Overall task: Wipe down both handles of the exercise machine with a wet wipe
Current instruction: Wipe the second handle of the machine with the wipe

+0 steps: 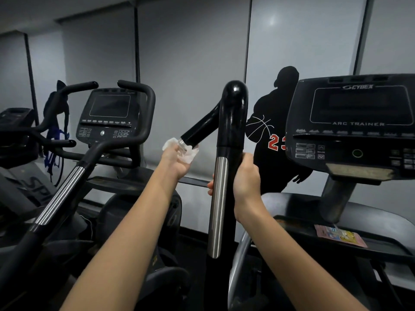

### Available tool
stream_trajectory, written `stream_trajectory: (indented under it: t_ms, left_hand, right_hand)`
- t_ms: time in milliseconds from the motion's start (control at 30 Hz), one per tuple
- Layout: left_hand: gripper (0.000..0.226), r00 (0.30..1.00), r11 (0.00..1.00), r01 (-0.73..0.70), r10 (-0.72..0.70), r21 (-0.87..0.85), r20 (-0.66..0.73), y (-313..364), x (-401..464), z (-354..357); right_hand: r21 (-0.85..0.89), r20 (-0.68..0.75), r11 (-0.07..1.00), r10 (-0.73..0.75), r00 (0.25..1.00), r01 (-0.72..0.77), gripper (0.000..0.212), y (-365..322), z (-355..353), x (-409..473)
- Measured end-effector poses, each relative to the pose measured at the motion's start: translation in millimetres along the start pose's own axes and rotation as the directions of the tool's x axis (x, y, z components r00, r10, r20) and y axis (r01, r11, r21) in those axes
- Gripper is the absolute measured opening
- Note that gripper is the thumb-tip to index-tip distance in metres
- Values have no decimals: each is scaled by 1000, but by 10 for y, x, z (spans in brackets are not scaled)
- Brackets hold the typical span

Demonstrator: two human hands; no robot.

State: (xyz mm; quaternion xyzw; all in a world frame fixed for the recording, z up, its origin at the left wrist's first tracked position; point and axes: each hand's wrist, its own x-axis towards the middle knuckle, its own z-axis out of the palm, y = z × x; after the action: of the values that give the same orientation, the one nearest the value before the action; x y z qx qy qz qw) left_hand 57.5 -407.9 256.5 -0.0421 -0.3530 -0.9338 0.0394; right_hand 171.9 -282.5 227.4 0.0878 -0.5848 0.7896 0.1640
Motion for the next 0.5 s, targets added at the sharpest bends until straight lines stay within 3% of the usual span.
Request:
stream_trajectory:
  t_ms: [133,200,300,367,433,500]
  left_hand:
    - [32,994,995,103,-103,11,41,-79,-148,-132]
    - [32,975,978,155,-174,143,137,-160,-219,-214]
    - [23,953,900,176,-257,399,159,-271,-369,-208]
    - [20,933,830,138,-292,541,211,-363,-506,-137]
    - [23,945,776,44,-237,629,226,-475,-602,-75]
    - [33,953,737,-19,-191,676,235,-547,-653,6]
  right_hand:
    - [-4,-36,1000,-19,999,19,46,33,11,33]
    - [-45,-91,998,-50,995,46,37,59,23,41]
    - [-147,-171,989,-57,984,31,29,99,-53,151]
    - [-59,-24,989,132,991,-133,30,61,-121,240]
    - [20,217,939,330,919,-343,25,16,-156,270]
    - [-5,225,921,381,897,-390,24,72,-224,305]
